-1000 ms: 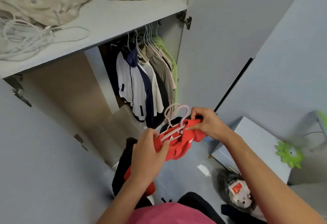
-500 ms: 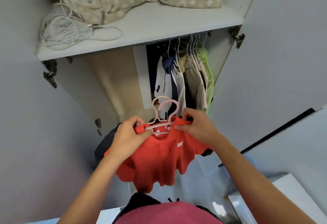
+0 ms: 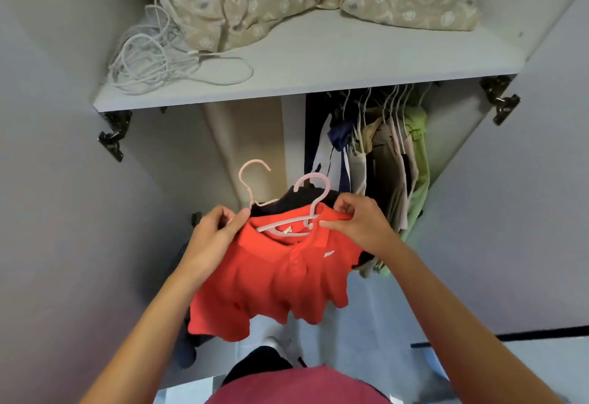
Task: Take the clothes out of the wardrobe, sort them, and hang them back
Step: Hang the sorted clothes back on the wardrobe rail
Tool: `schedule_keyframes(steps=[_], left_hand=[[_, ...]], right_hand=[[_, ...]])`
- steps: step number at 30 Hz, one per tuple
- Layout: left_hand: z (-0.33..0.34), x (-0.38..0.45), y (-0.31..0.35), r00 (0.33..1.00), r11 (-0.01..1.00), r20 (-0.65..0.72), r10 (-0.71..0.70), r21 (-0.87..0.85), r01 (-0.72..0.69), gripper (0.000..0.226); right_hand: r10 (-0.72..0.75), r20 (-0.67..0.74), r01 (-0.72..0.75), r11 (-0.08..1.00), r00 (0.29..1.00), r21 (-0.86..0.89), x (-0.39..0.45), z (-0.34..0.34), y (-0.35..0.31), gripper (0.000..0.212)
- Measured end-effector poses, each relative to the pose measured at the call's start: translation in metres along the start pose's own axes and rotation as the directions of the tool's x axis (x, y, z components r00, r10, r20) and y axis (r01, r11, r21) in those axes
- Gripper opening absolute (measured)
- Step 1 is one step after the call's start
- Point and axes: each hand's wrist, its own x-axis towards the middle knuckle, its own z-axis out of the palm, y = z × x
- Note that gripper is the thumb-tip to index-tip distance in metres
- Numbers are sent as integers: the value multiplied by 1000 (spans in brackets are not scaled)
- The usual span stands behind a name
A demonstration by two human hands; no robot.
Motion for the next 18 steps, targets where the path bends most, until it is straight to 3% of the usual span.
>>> schedule_keyframes(steps=[4, 12, 18], left_hand=[[-3, 42, -20, 995, 998, -78, -62, -24, 60, 38], [0, 83, -38, 966, 985, -242, -87, 124, 120, 20], [6, 112, -47, 938, 980, -340, -70, 152, 129, 21]], right_hand=[[76, -13, -76, 997, 997, -10, 29, 6, 17, 41], [227, -151, -238, 969, 962, -61, 76, -9, 42, 43], [184, -45, -189, 964, 982, -188, 116, 8, 35, 41]])
